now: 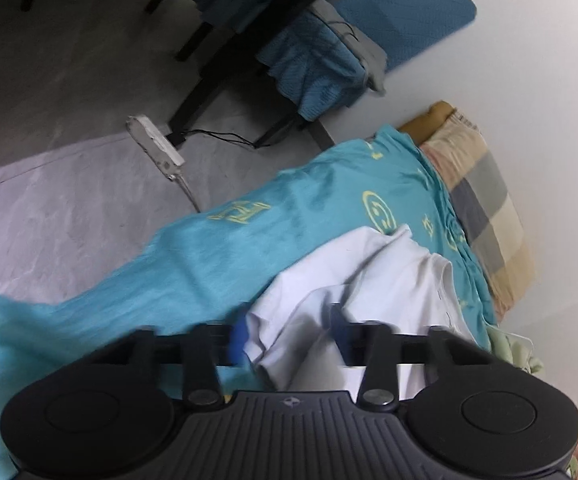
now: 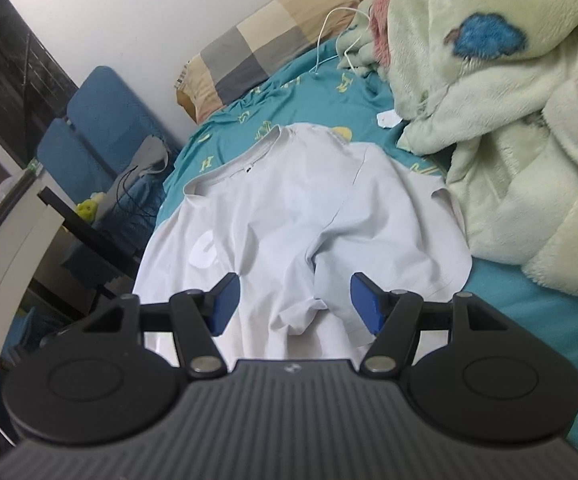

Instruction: Fold clothes

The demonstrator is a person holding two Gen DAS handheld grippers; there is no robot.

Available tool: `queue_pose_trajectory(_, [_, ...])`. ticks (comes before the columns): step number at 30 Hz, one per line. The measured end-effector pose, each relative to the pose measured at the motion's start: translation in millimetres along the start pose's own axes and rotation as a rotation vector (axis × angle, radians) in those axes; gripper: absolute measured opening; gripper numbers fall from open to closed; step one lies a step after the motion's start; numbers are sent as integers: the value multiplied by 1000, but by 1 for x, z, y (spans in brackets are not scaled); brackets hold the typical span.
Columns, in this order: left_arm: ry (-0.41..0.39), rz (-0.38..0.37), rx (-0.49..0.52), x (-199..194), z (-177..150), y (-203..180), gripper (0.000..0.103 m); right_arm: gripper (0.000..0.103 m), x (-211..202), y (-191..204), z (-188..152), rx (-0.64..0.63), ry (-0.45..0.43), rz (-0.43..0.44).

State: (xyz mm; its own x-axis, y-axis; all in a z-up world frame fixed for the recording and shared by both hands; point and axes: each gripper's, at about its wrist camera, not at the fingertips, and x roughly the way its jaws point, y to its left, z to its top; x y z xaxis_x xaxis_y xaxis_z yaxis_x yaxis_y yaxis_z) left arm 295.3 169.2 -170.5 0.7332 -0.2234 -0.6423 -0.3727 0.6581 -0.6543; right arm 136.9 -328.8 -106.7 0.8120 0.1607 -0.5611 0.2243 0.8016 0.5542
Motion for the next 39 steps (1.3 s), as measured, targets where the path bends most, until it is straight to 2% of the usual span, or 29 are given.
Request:
queue_pose_trajectory(4, [-69, 21, 25, 1, 11, -12, 4, 65, 2, -6, 1, 23, 7, -1])
queue_pose_trajectory(8, [-167, 31, 107, -7, 51, -40, 4, 65, 0, -9, 4, 24, -18, -6])
queue_pose_trajectory(10, [-220, 88, 183, -5, 77, -58, 4, 65, 0, -9, 6, 11, -37, -24])
queue_pose_trajectory(14, [-285, 261, 359, 20, 116, -89, 3, 65, 10, -14, 11, -9, -53, -75])
queue_pose_trajectory(16, [-276, 338, 438, 41, 122, -96, 3, 65, 15, -17, 13, -20, -60, -96])
queue_pose_trajectory(18, [-238, 344, 456, 60, 121, -95, 3, 65, 19, -19, 15, -26, -62, -110])
queue_pose_trajectory(22, [-176, 301, 469, 68, 104, -85, 8, 65, 27, -24, 17, -33, -63, -134])
queue_pose_trajectory(24, [-155, 303, 501, 61, 94, -87, 26, 65, 29, -26, 18, -33, -65, -139])
queue_pose_trajectory(25, [-152, 298, 520, 53, 89, -90, 31, 65, 28, -26, 18, -32, -67, -140])
queue_pose_trajectory(27, [-151, 280, 562, 32, 75, -93, 43, 64, 24, -27, 18, -30, -72, -141])
queue_pose_trajectory(31, [-148, 228, 648, -25, 36, -112, 54, 64, 13, -30, 18, -17, -80, -131])
queue_pose_trajectory(33, [-155, 179, 674, -58, 12, -125, 66, 64, 6, -31, 18, -12, -86, -127])
queue_pose_trajectory(35, [-154, 136, 704, -89, -15, -140, 69, 64, 0, -32, 18, -14, -88, -125])
queue_pose_trajectory(37, [-110, 88, 702, -116, -43, -154, 75, 64, -7, -32, 18, -19, -88, -119])
queue_pose_trajectory(39, [-54, 36, 688, -143, -71, -168, 77, 64, -14, -33, 18, -24, -90, -102])
